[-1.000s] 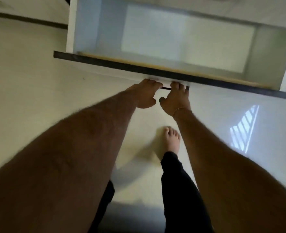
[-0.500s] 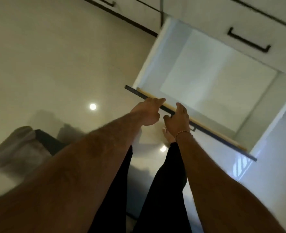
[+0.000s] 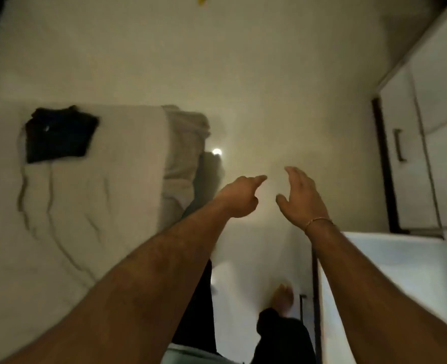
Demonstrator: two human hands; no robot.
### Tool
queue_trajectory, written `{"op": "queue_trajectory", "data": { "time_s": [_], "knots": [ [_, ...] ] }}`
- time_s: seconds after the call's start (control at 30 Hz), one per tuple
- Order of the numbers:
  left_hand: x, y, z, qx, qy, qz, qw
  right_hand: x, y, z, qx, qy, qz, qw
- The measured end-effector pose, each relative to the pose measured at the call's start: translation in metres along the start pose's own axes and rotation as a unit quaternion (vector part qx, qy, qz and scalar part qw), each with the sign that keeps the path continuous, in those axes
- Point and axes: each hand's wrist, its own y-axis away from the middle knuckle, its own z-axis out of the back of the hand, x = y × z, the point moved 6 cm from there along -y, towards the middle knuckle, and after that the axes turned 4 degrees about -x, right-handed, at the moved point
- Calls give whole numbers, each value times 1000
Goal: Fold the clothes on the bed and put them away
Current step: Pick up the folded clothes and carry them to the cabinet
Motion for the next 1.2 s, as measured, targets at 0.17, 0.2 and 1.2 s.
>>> {"op": "queue_trajectory", "data": {
  "time_s": [0.17, 0.2, 1.2],
  "knots": [
    [211, 39, 122, -165, 138, 140, 967, 215, -100, -102, 99, 7, 145, 984],
    [274, 52, 142, -199, 172, 186, 947, 267, -118, -141, 129, 1, 160, 979],
    [671, 48, 199, -476, 791, 280, 265, 506, -179, -481, 289, -441, -201, 825]
  ]
}}
